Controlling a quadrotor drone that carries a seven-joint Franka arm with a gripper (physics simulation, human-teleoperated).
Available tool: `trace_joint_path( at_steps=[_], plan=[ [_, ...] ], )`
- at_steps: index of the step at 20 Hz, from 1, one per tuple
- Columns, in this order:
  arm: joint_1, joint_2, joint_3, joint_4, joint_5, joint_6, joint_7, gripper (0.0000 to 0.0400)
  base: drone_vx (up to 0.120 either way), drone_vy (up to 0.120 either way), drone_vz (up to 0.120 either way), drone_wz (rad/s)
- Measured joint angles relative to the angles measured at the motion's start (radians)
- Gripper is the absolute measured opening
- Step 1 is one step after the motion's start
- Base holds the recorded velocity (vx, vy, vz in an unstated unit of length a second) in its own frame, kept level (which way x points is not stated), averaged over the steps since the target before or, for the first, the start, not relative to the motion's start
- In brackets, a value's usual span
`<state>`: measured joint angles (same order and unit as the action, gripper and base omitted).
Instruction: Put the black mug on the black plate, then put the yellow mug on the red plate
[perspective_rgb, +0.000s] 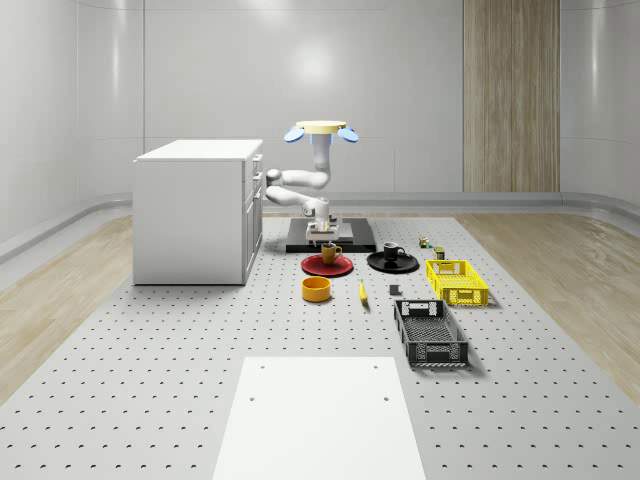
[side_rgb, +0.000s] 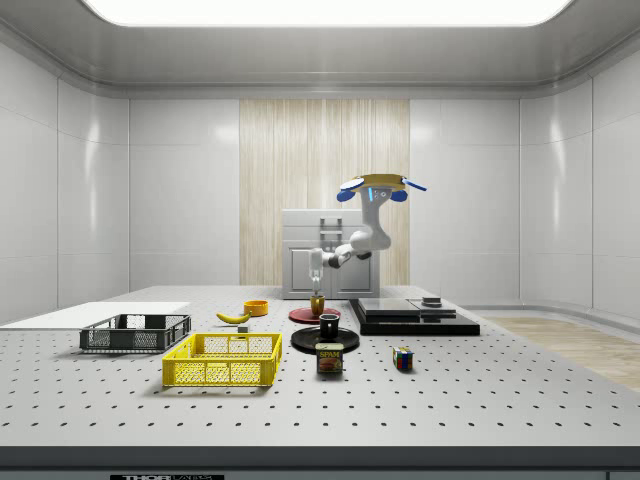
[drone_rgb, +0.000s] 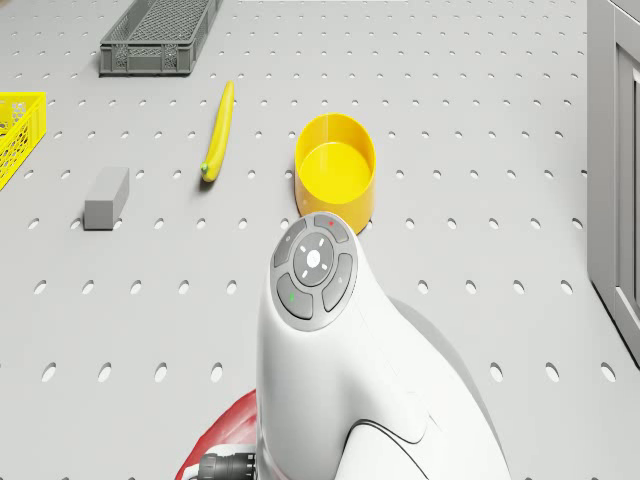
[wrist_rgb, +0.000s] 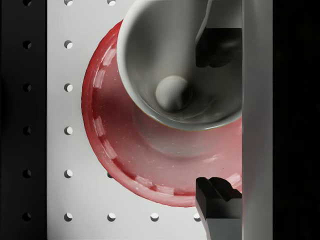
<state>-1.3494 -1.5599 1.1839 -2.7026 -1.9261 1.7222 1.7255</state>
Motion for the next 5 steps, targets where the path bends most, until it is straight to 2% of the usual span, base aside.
trace_joint_path(
  at_steps=[5],
  plan=[
    [0.011, 0.001, 0.035, -0.014, 0.03, -0.019, -0.002, 0.0383, 0.0, 0.0, 0.0, 0.0]
  ],
)
